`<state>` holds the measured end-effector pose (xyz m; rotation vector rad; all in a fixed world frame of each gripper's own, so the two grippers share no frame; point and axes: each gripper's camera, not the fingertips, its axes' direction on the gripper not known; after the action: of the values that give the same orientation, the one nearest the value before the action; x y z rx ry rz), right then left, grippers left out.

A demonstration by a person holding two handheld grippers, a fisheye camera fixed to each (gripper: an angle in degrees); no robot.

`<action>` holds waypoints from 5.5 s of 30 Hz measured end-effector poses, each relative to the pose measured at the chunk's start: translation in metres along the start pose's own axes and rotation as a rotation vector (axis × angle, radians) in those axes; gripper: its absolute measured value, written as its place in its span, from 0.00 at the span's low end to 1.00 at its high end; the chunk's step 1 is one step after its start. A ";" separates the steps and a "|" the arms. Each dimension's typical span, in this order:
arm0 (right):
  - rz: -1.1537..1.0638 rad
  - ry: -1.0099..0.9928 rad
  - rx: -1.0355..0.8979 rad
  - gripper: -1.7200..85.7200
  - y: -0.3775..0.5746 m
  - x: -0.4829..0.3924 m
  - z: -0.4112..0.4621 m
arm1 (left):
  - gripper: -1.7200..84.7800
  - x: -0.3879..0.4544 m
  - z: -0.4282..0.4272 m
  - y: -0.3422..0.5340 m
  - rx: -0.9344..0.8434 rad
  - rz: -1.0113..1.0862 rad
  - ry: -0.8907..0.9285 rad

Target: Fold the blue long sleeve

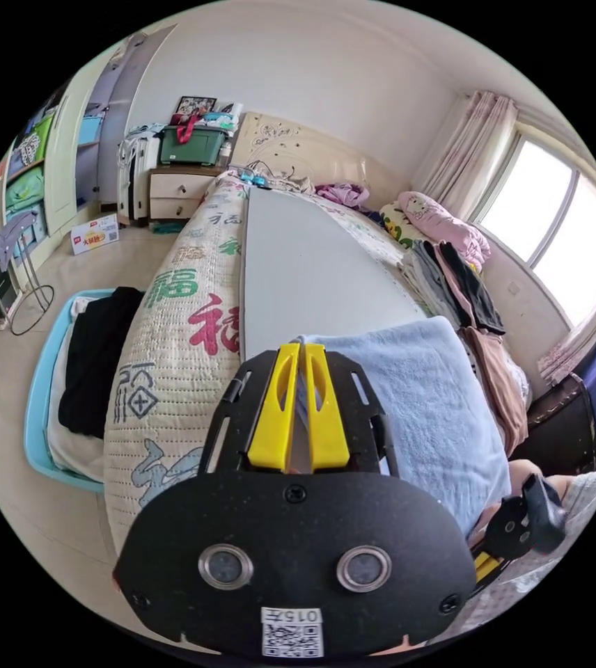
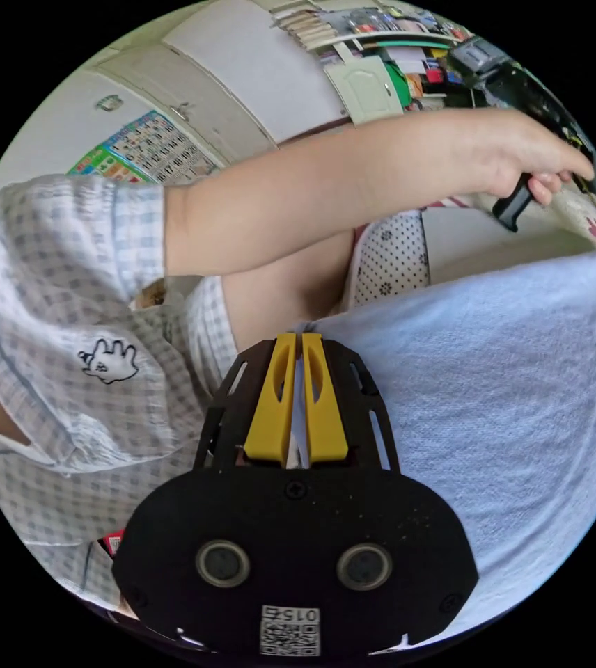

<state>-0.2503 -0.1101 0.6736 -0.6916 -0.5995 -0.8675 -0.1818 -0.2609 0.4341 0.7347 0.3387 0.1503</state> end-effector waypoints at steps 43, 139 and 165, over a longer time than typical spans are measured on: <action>0.636 0.666 0.457 0.15 0.222 -0.103 -0.019 | 0.03 0.143 -0.180 0.276 -0.016 -0.109 0.115; 0.866 0.474 0.995 0.15 0.227 0.011 -0.305 | 0.17 0.025 -0.083 0.043 0.118 -0.260 0.318; 0.895 0.168 0.976 0.22 0.202 0.202 -0.419 | 0.21 -0.096 0.067 -0.025 -0.100 -0.394 0.488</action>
<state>0.1027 -0.4268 0.4929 0.0544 -0.4172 0.2391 -0.2475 -0.3453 0.4873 0.5128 0.9265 -0.0304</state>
